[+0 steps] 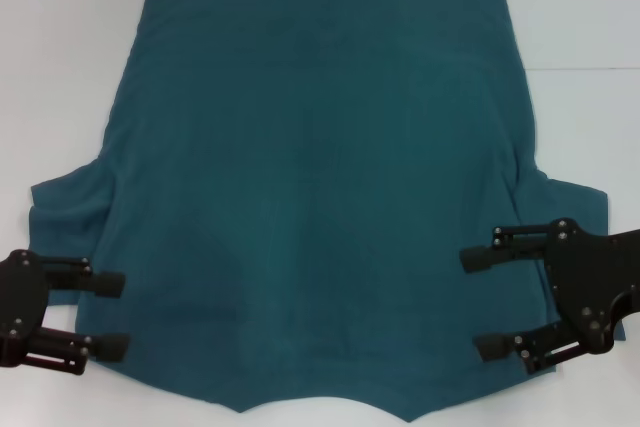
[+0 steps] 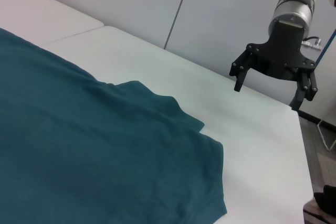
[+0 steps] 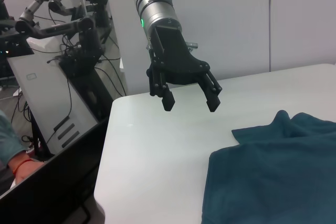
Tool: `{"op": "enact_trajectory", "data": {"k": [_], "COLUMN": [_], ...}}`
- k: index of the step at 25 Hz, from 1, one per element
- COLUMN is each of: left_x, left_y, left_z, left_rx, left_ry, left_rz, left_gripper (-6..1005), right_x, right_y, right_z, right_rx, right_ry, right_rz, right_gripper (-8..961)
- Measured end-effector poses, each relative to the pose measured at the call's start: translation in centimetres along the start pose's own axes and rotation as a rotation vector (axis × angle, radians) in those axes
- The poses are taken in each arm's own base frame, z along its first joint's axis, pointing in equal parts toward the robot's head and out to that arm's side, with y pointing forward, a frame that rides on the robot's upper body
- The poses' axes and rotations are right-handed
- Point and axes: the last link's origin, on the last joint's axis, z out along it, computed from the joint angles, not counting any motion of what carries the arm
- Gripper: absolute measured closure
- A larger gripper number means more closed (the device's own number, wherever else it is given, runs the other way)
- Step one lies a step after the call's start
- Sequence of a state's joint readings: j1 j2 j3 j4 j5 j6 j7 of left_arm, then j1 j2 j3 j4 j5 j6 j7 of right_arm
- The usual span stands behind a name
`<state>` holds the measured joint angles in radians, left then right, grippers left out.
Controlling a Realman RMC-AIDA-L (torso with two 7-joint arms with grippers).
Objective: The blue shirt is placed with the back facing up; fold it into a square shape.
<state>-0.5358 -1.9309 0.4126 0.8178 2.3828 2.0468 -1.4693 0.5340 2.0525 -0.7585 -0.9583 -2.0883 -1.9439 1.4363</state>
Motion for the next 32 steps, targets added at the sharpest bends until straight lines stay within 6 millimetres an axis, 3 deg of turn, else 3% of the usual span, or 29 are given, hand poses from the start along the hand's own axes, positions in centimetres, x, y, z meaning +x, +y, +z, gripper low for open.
{"op": "enact_trajectory", "data": {"k": [22,32], "left_x": [-0.2,-0.1], "left_y": [0.0,-0.9], "left_z": [0.0,-2.3], "left_rx": [0.0,0.17], "left_ry": [-0.026,-0.098], "left_rz": [-0.01,-0.069], "left_gripper": [168,171], "right_x": [0.2,0.1], "right_y": [0.2,0.0], "right_z": [0.6,0.6], "right_rx": [-0.019,-0.004], "right_ry": [0.018,0.019], "right_rz": [0.01,0.008], "right_gripper": [36,38]}}
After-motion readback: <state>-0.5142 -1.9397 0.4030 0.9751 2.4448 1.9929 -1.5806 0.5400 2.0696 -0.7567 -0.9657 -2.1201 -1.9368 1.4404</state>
